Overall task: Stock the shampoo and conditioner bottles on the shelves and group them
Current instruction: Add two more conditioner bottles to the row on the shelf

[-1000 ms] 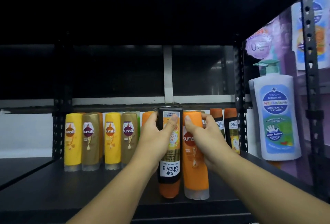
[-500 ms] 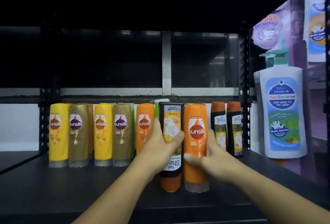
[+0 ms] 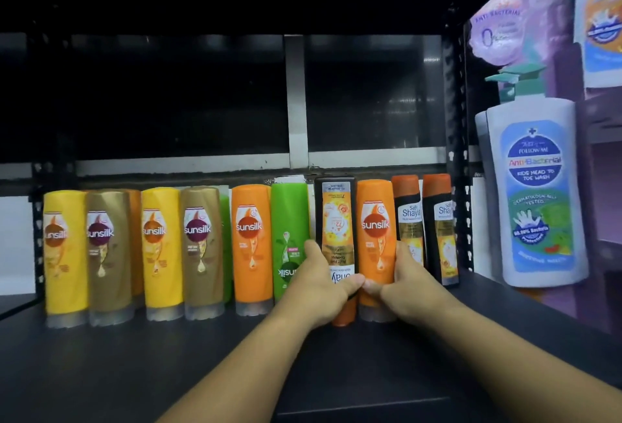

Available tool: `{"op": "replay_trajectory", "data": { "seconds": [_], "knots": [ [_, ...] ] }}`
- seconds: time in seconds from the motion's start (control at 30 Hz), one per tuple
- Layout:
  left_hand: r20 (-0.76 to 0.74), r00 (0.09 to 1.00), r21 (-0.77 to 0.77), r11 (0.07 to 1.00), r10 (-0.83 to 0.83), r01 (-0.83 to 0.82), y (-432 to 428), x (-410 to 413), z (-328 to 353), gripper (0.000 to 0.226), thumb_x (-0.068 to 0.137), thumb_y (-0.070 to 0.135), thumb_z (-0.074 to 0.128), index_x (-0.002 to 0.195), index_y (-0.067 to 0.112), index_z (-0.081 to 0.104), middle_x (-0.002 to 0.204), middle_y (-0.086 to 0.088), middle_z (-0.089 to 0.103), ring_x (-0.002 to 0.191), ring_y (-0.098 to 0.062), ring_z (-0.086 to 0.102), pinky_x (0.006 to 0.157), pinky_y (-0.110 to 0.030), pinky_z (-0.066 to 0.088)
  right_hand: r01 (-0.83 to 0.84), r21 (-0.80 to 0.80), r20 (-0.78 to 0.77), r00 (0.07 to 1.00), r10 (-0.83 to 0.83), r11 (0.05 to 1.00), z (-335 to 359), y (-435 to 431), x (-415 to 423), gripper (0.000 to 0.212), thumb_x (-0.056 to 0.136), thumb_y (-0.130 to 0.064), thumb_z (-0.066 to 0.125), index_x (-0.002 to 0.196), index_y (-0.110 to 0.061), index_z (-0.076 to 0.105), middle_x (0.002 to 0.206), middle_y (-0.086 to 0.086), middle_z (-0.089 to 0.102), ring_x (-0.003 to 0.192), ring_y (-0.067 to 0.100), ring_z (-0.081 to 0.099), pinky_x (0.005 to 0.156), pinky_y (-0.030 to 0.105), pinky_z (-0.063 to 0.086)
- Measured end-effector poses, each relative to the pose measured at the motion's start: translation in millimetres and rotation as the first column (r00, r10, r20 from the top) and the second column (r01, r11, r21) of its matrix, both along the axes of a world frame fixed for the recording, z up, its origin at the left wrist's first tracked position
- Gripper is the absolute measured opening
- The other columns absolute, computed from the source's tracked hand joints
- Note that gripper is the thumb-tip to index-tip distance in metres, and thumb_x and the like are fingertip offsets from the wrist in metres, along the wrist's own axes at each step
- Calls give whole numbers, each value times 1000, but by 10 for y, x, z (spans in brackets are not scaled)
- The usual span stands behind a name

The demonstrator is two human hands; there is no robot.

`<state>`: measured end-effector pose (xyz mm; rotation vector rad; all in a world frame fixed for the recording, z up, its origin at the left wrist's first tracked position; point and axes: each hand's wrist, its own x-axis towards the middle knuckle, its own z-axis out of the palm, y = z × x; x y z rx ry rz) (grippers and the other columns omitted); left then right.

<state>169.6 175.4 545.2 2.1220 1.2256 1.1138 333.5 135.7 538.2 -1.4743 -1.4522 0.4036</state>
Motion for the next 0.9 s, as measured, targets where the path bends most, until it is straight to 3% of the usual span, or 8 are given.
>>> {"op": "replay_trajectory", "data": {
  "seconds": [0.1,0.27,0.5,0.6,0.7,0.9],
  "knots": [
    [-27,998,-2,998,62,-62,63,118,54,63,90,42,76,124,19,29,133,0,55,117,-21,56,99,-37,46,50,32,9,999,-50,998,-24,124,36,58,88,-24,78,125,-26,34,116,-5,55,101,14,54,73,23,47],
    [3,992,56,990,130,-129,118,192,-24,60,88,44,77,119,18,33,126,-2,59,112,-25,61,95,-40,52,41,83,-17,999,-40,996,-121,193,100,55,88,-28,78,126,-28,39,115,-8,60,94,7,57,62,14,42],
    [-60,993,44,994,105,-102,130,144,-116,51,94,27,74,126,20,35,131,1,59,108,-15,54,90,-27,42,36,49,24,999,-37,998,-186,122,151,58,91,-18,75,135,-30,39,121,-11,55,97,4,52,75,10,43],
    [-70,991,23,993,113,-112,157,103,-129,51,91,27,76,129,20,43,131,1,62,113,-18,58,93,-29,44,52,25,67,996,-53,998,-193,104,145,70,89,-17,76,144,-28,36,128,-10,52,109,9,47,90,26,39],
    [-70,988,38,990,139,-137,180,85,-142,52,89,31,79,131,19,51,131,0,65,120,-21,61,99,-33,49,80,47,97,992,-84,996,-189,97,127,73,86,-17,79,146,-27,37,139,-5,52,116,12,48,96,30,40],
    [-63,984,68,984,168,-163,201,97,-163,55,86,35,81,131,18,55,131,-1,66,121,-24,62,102,-38,51,158,69,158,973,-168,985,-175,76,93,70,87,-19,79,145,-23,38,141,-1,54,131,24,51,107,39,43]
  ]
}}
